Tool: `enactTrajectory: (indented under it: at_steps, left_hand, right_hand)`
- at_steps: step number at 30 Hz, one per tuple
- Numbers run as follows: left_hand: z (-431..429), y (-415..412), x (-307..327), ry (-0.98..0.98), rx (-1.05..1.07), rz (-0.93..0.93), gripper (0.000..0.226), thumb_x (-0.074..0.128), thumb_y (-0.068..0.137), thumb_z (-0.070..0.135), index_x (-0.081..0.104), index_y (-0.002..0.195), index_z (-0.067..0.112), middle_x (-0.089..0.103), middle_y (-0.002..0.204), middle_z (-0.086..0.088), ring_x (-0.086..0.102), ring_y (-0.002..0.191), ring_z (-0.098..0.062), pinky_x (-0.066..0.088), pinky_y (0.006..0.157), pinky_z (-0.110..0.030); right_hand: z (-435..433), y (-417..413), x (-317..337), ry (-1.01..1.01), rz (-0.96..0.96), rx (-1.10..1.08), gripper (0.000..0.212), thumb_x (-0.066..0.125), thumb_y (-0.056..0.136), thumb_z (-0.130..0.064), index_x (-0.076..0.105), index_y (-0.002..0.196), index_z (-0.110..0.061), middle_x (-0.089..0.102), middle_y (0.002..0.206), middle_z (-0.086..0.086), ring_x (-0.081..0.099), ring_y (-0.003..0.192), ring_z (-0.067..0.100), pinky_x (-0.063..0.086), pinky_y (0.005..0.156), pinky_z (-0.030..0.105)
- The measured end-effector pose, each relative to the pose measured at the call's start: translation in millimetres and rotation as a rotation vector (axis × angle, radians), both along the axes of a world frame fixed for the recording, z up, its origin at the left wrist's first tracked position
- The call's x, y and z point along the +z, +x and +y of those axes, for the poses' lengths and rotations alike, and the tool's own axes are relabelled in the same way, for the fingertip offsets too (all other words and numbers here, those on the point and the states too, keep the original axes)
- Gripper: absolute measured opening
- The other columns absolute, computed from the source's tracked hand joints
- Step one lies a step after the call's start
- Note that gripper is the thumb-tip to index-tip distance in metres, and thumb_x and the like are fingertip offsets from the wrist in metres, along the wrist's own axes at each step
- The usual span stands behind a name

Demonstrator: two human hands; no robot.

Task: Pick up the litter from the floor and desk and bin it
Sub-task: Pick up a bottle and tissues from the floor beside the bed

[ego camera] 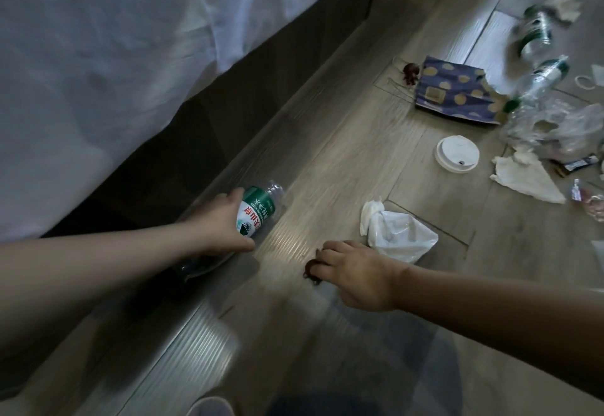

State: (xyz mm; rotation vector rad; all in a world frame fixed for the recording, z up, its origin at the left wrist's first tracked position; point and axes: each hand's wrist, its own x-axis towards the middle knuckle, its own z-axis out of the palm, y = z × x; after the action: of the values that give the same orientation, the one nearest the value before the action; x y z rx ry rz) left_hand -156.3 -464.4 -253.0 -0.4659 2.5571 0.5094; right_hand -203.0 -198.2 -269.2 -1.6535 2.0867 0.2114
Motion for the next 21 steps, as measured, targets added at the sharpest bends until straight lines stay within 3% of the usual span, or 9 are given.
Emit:
enactTrajectory:
  at_steps: [3, 5, 6, 9, 11, 14, 17, 21]
  left_hand:
    - [19.0, -10.2, 0.4, 0.060, -0.020, 0.017, 0.105, 0.080, 0.062, 0.038, 0.019, 0.146, 0.024, 0.045, 0.124, -0.003, 0.052, 0.099, -0.017, 0.047, 0.073, -0.028]
    - [32.0, -17.4, 0.5, 0.049, -0.049, 0.039, 0.101, 0.080, 0.061, 0.039, 0.024, 0.143, 0.023, 0.048, 0.123, -0.005, 0.055, 0.101, -0.020, 0.050, 0.080, -0.032]
    - [39.5, -20.9, 0.9, 0.038, -0.070, 0.052, 0.097, 0.080, 0.060, 0.040, 0.027, 0.140, 0.023, 0.049, 0.122, -0.006, 0.056, 0.101, -0.022, 0.051, 0.083, -0.033]
    - [62.4, -31.1, 2.5, 0.041, -0.132, 0.074, 0.095, 0.079, 0.058, 0.042, 0.030, 0.137, 0.025, 0.050, 0.119, -0.004, 0.057, 0.097, -0.021, 0.053, 0.081, -0.035]
    - [76.6, -36.3, 3.8, 0.064, -0.155, 0.085, 0.092, 0.080, 0.059, 0.042, 0.031, 0.135, 0.025, 0.049, 0.115, -0.001, 0.056, 0.094, -0.019, 0.052, 0.077, -0.033]
    - [95.9, -43.1, 4.2, 0.081, -0.159, 0.113, 0.080, 0.079, 0.060, 0.039, 0.038, 0.126, 0.022, 0.050, 0.107, 0.001, 0.054, 0.087, -0.017, 0.046, 0.066, -0.028]
    - [115.6, -51.5, 6.8, 0.121, -0.146, 0.150, 0.078, 0.077, 0.060, 0.039, 0.040, 0.127, 0.021, 0.052, 0.100, 0.002, 0.055, 0.084, -0.016, 0.044, 0.060, -0.025]
    - [147.4, -68.3, 18.5, 0.157, -0.192, 0.206, 0.081, 0.076, 0.057, 0.044, 0.038, 0.126, 0.026, 0.052, 0.093, 0.009, 0.056, 0.079, -0.010, 0.050, 0.062, -0.027]
  right_hand:
    - [27.1, -6.6, 3.5, -0.001, 0.048, -0.078, 0.053, 0.036, 0.090, -0.034, 0.038, 0.141, -0.020, 0.043, 0.137, 0.004, 0.036, 0.129, 0.026, 0.027, 0.108, 0.041]
    - [41.1, -9.3, 5.4, 0.017, 0.067, -0.118, 0.066, 0.009, 0.085, -0.042, 0.041, 0.138, -0.018, 0.045, 0.137, 0.005, 0.035, 0.130, 0.027, 0.021, 0.111, 0.042]
    - [48.4, -9.8, 6.4, 0.029, 0.074, -0.130, 0.070, 0.005, 0.083, -0.042, 0.041, 0.138, -0.017, 0.044, 0.138, 0.006, 0.033, 0.133, 0.028, 0.018, 0.113, 0.045]
    - [72.4, -11.0, 7.7, 0.038, 0.077, -0.195, 0.052, 0.033, 0.093, -0.034, 0.036, 0.144, -0.020, 0.037, 0.146, 0.004, 0.022, 0.141, 0.026, 0.010, 0.117, 0.052]
    - [87.6, -12.0, 12.2, 0.009, 0.075, -0.236, 0.056, 0.045, 0.093, -0.035, 0.033, 0.146, -0.023, 0.034, 0.148, 0.002, 0.020, 0.142, 0.024, 0.010, 0.118, 0.050]
    - [113.4, -13.5, 22.5, -0.135, 0.051, -0.415, 0.055, 0.049, 0.093, -0.034, 0.037, 0.145, -0.022, 0.034, 0.149, 0.003, 0.020, 0.144, 0.024, 0.015, 0.118, 0.040]
    - [144.5, -16.2, 31.5, -0.270, 0.019, -0.725, 0.054, 0.056, 0.090, -0.033, 0.042, 0.141, -0.020, 0.039, 0.145, 0.003, 0.033, 0.137, 0.020, 0.025, 0.111, 0.027]
    - [189.7, -17.2, 34.0, -0.189, -0.014, -1.062, 0.061, 0.058, 0.091, -0.037, 0.036, 0.145, -0.019, 0.038, 0.146, 0.004, 0.038, 0.132, 0.022, 0.031, 0.108, 0.030]
